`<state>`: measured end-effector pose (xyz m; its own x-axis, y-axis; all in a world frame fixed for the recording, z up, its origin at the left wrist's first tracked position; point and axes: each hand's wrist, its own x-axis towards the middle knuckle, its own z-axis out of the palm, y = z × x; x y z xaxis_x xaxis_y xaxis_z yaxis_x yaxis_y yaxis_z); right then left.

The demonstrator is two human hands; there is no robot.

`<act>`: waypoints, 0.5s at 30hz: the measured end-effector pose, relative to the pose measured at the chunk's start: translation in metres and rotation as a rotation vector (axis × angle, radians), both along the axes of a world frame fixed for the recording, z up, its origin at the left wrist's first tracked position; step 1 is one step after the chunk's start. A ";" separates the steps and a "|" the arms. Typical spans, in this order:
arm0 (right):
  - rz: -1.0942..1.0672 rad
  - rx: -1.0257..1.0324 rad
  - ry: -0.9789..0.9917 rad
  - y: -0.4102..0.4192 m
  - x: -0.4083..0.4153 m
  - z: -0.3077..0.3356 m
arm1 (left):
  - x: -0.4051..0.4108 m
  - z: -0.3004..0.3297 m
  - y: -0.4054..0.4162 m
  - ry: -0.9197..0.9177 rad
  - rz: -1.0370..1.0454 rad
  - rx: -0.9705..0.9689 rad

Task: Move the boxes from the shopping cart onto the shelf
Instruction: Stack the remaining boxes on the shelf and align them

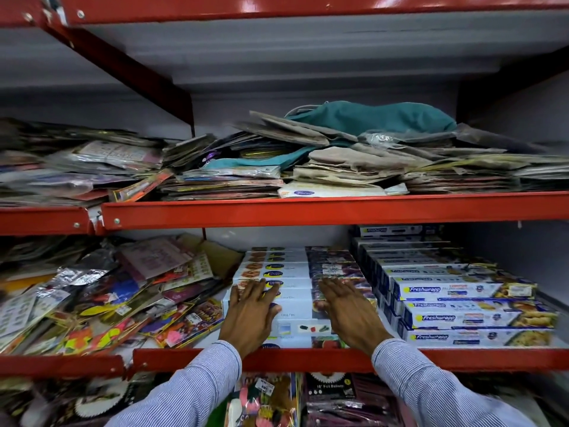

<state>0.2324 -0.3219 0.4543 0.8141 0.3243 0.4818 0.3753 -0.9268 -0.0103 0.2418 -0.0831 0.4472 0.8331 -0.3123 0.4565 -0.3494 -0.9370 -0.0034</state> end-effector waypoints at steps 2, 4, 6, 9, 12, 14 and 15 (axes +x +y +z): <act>0.003 -0.003 -0.007 0.000 -0.002 0.001 | 0.001 -0.001 0.000 0.010 0.001 0.008; 0.011 0.004 -0.017 -0.001 -0.003 0.001 | 0.001 -0.001 0.000 0.014 0.002 0.011; 0.022 0.021 -0.026 0.000 -0.005 0.002 | 0.001 0.000 0.000 0.013 0.004 0.017; 0.029 0.028 -0.023 0.000 -0.007 0.004 | 0.000 0.000 -0.001 0.015 0.003 0.020; 0.035 0.020 -0.014 -0.002 -0.007 0.005 | 0.003 0.000 -0.003 0.033 0.000 -0.003; 0.035 0.013 -0.026 -0.003 -0.005 0.004 | 0.003 0.001 -0.004 0.041 -0.006 -0.014; 0.035 0.014 -0.029 -0.003 -0.004 0.003 | 0.003 0.001 -0.005 0.042 -0.006 -0.011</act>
